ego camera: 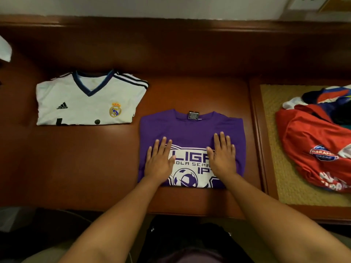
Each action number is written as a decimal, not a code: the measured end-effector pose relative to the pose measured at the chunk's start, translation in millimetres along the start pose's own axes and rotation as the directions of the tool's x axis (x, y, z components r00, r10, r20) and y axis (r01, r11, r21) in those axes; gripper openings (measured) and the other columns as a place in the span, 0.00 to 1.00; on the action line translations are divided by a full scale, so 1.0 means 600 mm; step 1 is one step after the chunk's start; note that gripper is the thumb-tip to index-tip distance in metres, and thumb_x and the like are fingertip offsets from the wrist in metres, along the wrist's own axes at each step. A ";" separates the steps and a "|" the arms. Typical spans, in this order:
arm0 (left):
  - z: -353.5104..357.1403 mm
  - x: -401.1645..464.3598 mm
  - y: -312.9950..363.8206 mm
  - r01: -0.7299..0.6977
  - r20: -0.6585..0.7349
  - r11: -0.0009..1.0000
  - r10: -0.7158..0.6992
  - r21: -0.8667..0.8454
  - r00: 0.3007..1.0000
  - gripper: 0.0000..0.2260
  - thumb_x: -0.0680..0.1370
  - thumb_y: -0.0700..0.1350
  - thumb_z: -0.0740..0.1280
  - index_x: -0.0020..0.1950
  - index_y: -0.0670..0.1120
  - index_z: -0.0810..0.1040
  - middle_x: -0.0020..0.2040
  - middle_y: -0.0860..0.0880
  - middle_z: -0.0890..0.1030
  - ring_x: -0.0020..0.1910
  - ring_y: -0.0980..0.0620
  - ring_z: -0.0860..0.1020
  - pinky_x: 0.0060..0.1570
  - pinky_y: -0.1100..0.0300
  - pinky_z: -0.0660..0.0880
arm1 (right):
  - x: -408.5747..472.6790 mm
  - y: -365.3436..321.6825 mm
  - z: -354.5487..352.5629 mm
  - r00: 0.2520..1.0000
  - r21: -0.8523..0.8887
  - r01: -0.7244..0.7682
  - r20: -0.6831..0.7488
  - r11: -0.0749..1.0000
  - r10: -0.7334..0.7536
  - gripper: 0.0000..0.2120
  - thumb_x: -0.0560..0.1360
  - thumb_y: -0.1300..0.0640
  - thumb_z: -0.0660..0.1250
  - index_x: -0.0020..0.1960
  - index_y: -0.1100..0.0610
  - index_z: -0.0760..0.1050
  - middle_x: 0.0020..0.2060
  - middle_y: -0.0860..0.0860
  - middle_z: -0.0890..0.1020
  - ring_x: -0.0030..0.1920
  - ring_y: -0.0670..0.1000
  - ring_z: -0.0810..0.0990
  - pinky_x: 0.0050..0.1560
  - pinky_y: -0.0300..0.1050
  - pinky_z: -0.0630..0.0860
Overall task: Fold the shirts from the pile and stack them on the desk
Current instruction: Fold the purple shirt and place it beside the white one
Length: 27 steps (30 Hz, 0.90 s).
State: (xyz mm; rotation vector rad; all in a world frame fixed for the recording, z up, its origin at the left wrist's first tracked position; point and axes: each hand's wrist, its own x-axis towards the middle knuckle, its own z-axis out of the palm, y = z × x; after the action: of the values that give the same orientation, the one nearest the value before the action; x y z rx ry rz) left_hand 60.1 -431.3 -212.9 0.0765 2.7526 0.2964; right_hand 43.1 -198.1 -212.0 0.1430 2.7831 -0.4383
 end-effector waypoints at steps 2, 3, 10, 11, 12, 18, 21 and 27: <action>0.015 -0.002 -0.030 -0.004 -0.031 1.000 0.004 0.009 0.999 0.29 0.79 0.63 0.40 0.78 0.54 0.41 0.77 0.53 0.38 0.77 0.50 0.39 0.73 0.54 0.36 | 0.007 0.010 0.013 1.000 -0.078 -0.023 0.017 0.997 0.024 0.32 0.79 0.36 0.37 0.78 0.51 0.38 0.78 0.50 0.40 0.77 0.52 0.37 0.75 0.52 0.38; 0.019 -0.004 -0.043 0.014 -0.048 1.000 -0.014 0.013 0.999 0.31 0.78 0.64 0.38 0.78 0.53 0.41 0.77 0.53 0.38 0.77 0.51 0.39 0.73 0.53 0.37 | 0.008 0.015 0.017 1.000 -0.111 -0.028 0.010 0.993 0.030 0.34 0.76 0.34 0.33 0.77 0.50 0.37 0.77 0.50 0.38 0.77 0.52 0.36 0.75 0.52 0.37; 0.001 0.007 -0.029 0.168 -0.120 0.983 -0.177 -0.080 0.977 0.38 0.77 0.66 0.34 0.78 0.45 0.54 0.79 0.41 0.51 0.78 0.41 0.46 0.73 0.47 0.44 | 0.024 0.022 0.002 0.990 -0.050 -0.134 -0.052 0.990 0.132 0.38 0.75 0.33 0.36 0.79 0.52 0.41 0.78 0.52 0.43 0.77 0.53 0.39 0.75 0.53 0.38; -0.007 0.018 -0.021 0.147 -0.144 0.986 -0.156 -0.075 0.977 0.36 0.78 0.65 0.36 0.78 0.45 0.57 0.78 0.40 0.53 0.77 0.40 0.48 0.73 0.47 0.45 | 0.031 0.015 -0.002 0.991 -0.041 -0.118 -0.061 0.992 0.116 0.37 0.76 0.33 0.37 0.79 0.52 0.42 0.78 0.52 0.43 0.77 0.53 0.39 0.75 0.53 0.38; -0.013 0.031 -0.011 0.117 -0.162 0.991 -0.127 -0.066 0.979 0.34 0.79 0.64 0.38 0.77 0.45 0.58 0.78 0.40 0.54 0.77 0.40 0.49 0.73 0.46 0.45 | 0.041 0.006 -0.006 0.994 -0.029 -0.091 -0.064 0.995 0.089 0.36 0.77 0.34 0.39 0.79 0.52 0.42 0.78 0.51 0.43 0.77 0.53 0.39 0.75 0.53 0.37; -0.029 0.105 0.002 0.028 -0.057 1.000 -0.027 0.011 0.998 0.26 0.82 0.60 0.46 0.79 0.55 0.47 0.80 0.49 0.45 0.78 0.45 0.41 0.75 0.47 0.42 | 0.098 -0.015 -0.007 1.000 -0.070 -0.004 0.030 0.998 0.006 0.32 0.80 0.37 0.42 0.78 0.50 0.38 0.78 0.49 0.39 0.77 0.52 0.35 0.75 0.53 0.36; -0.036 0.110 -0.022 0.073 -0.026 0.995 -0.075 -0.069 0.997 0.26 0.82 0.60 0.49 0.78 0.57 0.48 0.80 0.49 0.45 0.78 0.45 0.41 0.75 0.46 0.44 | 0.106 -0.001 -0.015 0.992 -0.055 -0.124 0.025 0.991 0.126 0.33 0.80 0.37 0.42 0.78 0.53 0.38 0.78 0.51 0.40 0.77 0.52 0.36 0.76 0.53 0.37; -0.010 0.020 -0.034 -0.001 -0.102 1.000 0.000 -0.013 0.995 0.29 0.79 0.61 0.43 0.78 0.52 0.53 0.79 0.48 0.49 0.78 0.46 0.45 0.74 0.49 0.43 | 0.012 0.009 -0.009 1.000 -0.016 0.001 -0.024 1.000 -0.002 0.35 0.77 0.34 0.35 0.78 0.53 0.37 0.77 0.49 0.37 0.76 0.51 0.34 0.74 0.49 0.34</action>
State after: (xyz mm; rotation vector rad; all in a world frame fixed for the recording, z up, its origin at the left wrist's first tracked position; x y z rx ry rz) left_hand 46.5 -451.5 -215.9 0.0599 2.8514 0.3273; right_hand 35.6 -191.0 -210.8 0.1435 2.8095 -0.4177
